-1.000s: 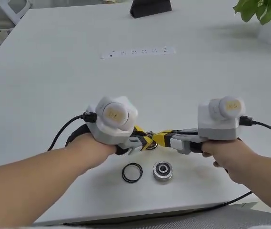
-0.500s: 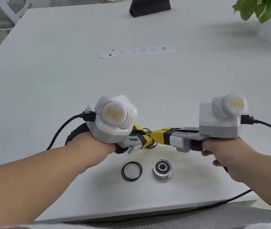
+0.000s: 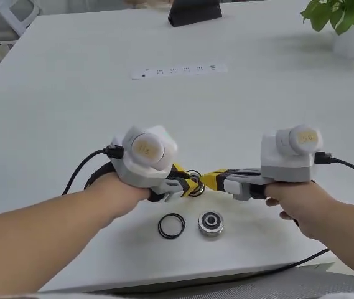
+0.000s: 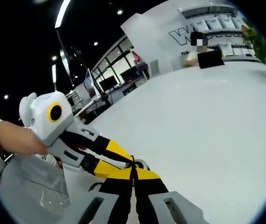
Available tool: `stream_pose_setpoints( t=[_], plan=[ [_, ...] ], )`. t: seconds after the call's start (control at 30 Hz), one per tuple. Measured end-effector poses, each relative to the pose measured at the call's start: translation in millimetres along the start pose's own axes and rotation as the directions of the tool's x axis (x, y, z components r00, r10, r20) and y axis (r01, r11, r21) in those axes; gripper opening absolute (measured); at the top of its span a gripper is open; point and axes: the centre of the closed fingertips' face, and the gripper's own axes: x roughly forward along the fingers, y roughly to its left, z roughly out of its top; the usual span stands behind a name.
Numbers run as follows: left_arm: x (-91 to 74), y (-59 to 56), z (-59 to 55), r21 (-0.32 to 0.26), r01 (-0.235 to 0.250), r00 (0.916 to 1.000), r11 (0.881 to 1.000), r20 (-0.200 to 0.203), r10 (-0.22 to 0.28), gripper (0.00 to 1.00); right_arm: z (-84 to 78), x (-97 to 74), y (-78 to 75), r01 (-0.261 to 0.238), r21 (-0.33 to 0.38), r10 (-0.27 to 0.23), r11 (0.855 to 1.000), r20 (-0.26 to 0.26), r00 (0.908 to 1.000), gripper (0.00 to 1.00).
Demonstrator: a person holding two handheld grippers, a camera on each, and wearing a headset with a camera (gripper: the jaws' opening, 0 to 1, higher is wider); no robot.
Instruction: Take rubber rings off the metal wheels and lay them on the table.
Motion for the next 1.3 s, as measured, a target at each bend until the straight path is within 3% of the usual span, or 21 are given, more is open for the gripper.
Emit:
stream_pose_setpoints(
  t=[0.17, 0.47, 0.9, 1.3],
  plan=[
    [-6.3, 0.3, 7.5, -0.017, 0.0, 0.9996, 1.0, 0.027, 0.001, 0.07, 1.0, -1.5, 0.6, 0.001, 0.002, -0.001, 1.0, 0.003, 1.0, 0.0],
    [-18.4, -5.7, 11.0, -0.025, 0.017, 0.9989, 1.0, 0.045, -0.016, 0.16, 3.9, -5.8, 1.5, -0.003, 0.003, 0.003, 1.0, 0.012, 0.9999, 0.0],
    [-47.7, -14.6, 17.3, -0.023, 0.035, 0.9958, 0.999, 0.085, -0.033, 0.3, 10.7, -11.5, 10.3, -0.037, 0.005, 0.037, 0.999, 0.021, 0.9991, 0.0],
    [-80.6, -22.2, 20.5, -0.051, 0.048, 0.9894, 0.998, 0.139, -0.04, 0.36, 7.4, -18.2, 23.3, -0.075, 0.013, 0.075, 0.997, 0.012, 0.9971, 0.0]
  ],
)
